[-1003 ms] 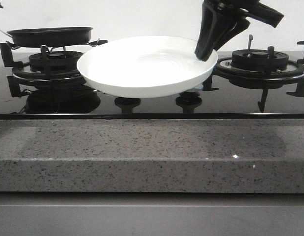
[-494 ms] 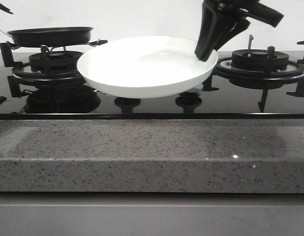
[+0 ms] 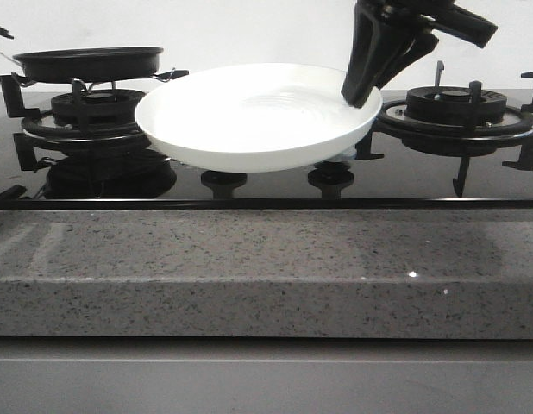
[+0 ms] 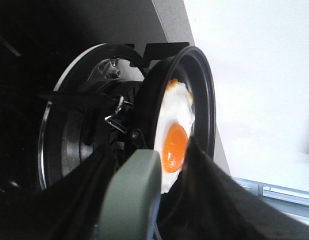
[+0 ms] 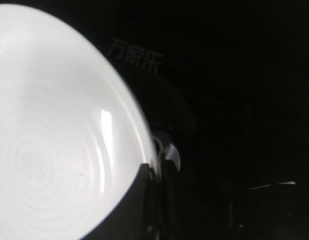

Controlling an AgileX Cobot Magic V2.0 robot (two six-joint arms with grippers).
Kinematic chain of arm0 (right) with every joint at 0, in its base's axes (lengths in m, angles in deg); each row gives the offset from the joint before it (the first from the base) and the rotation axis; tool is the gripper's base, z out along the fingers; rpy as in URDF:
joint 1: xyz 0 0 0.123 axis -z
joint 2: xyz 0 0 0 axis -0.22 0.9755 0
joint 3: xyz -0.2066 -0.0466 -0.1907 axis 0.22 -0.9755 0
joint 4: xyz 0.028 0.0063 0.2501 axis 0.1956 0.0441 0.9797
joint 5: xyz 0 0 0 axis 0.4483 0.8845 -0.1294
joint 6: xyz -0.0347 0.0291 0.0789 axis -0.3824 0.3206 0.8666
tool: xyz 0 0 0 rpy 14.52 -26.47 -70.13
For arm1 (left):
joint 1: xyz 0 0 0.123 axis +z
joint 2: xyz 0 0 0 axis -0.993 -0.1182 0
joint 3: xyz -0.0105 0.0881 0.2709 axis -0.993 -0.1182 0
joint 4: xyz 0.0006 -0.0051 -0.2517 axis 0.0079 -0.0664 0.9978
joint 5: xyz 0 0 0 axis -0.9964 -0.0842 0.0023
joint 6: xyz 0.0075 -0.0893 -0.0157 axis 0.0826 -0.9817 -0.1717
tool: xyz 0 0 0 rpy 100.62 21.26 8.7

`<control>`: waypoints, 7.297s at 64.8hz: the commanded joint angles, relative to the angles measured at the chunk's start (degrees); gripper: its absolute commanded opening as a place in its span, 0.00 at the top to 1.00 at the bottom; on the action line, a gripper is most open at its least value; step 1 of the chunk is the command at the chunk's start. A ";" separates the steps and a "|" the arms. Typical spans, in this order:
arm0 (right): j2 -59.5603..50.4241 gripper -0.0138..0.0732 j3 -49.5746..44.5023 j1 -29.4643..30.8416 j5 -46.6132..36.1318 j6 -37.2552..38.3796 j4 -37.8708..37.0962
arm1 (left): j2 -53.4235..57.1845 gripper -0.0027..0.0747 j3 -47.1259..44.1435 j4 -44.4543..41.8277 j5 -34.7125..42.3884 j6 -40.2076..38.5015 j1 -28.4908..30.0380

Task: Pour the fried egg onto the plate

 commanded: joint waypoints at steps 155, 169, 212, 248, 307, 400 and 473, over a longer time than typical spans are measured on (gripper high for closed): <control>-2.57 0.92 1.35 0.12 -1.86 -0.74 0.98 | 33.20 0.99 1.81 -41.49 24.36 13.38 -37.14; -2.57 0.92 1.35 0.12 -1.86 -0.74 0.98 | 33.20 0.99 1.81 -57.44 30.18 13.38 -47.24; -2.57 0.92 1.35 0.12 -1.86 -0.74 0.98 | 33.20 0.99 1.81 -68.60 31.12 8.11 -49.28; -2.57 0.92 1.35 0.12 -1.86 -0.74 0.98 | 24.47 0.99 1.81 -17.16 15.58 -1.36 -8.49; -2.57 0.92 1.35 0.12 -1.86 -0.74 0.98 | 5.24 0.99 1.81 4.42 0.48 2.51 -0.72; -2.57 0.92 1.35 0.12 -1.86 -0.74 0.98 | 17.84 0.37 1.81 -11.09 -4.76 7.02 10.56; -2.57 0.92 1.35 0.12 -1.86 -0.74 0.98 | 67.17 0.37 -24.80 -77.52 -0.88 -25.91 -33.53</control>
